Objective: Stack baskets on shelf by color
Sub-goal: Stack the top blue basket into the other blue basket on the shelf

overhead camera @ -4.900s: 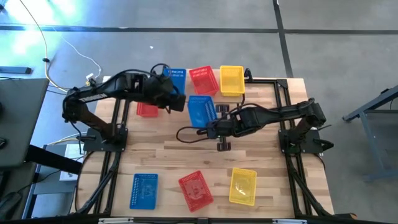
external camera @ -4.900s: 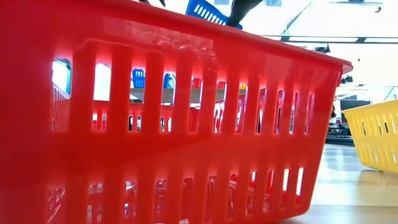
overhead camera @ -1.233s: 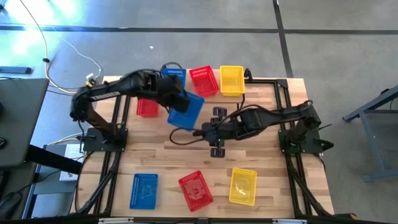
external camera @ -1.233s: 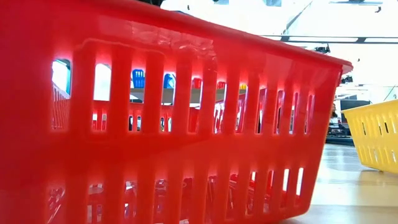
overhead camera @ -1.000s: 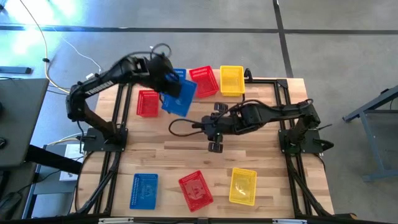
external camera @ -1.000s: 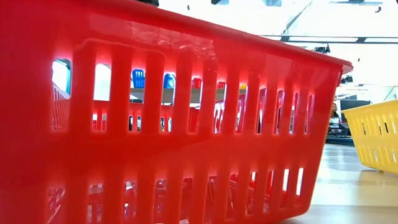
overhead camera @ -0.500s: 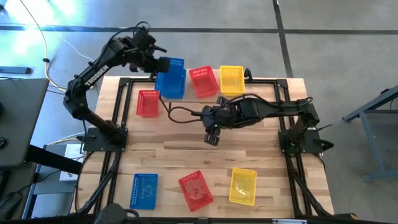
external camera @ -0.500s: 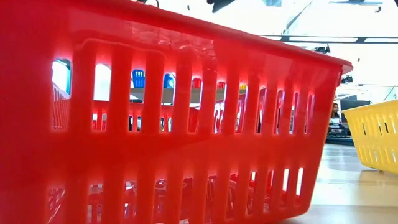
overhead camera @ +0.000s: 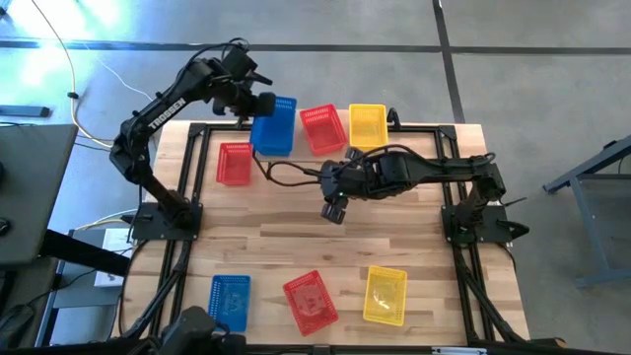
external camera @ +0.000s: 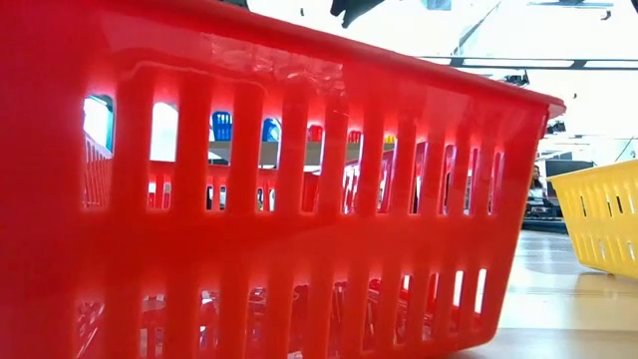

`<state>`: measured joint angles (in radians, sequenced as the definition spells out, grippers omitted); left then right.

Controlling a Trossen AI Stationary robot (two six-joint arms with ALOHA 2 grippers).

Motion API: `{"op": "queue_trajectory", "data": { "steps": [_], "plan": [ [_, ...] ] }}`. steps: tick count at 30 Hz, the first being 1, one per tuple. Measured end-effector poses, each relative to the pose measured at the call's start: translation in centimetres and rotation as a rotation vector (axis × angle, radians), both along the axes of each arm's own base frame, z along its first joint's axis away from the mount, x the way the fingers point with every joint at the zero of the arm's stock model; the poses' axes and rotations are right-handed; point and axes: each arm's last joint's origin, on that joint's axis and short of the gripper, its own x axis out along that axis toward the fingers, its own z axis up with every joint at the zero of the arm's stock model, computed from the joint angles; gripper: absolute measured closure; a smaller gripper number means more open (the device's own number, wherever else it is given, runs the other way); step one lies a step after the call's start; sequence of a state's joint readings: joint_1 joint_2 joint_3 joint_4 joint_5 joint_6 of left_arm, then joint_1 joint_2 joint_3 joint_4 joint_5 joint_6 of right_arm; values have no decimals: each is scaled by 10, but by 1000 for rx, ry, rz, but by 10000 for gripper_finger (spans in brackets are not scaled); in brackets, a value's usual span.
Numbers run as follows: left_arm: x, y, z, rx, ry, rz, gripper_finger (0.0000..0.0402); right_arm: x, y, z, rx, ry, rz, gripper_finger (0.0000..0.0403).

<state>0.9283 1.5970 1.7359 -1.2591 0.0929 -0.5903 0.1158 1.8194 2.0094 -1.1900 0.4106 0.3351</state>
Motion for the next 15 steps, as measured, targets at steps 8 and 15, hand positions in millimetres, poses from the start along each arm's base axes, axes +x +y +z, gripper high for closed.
{"op": "queue_trajectory", "data": {
  "steps": [8,15],
  "plan": [
    [0,0,0,-13,-9,66,388,-2,-1,-1,-54,57,63,236],
    [-1,0,0,-12,-5,84,385,-3,-13,-3,-92,108,88,236]
  ]
}}
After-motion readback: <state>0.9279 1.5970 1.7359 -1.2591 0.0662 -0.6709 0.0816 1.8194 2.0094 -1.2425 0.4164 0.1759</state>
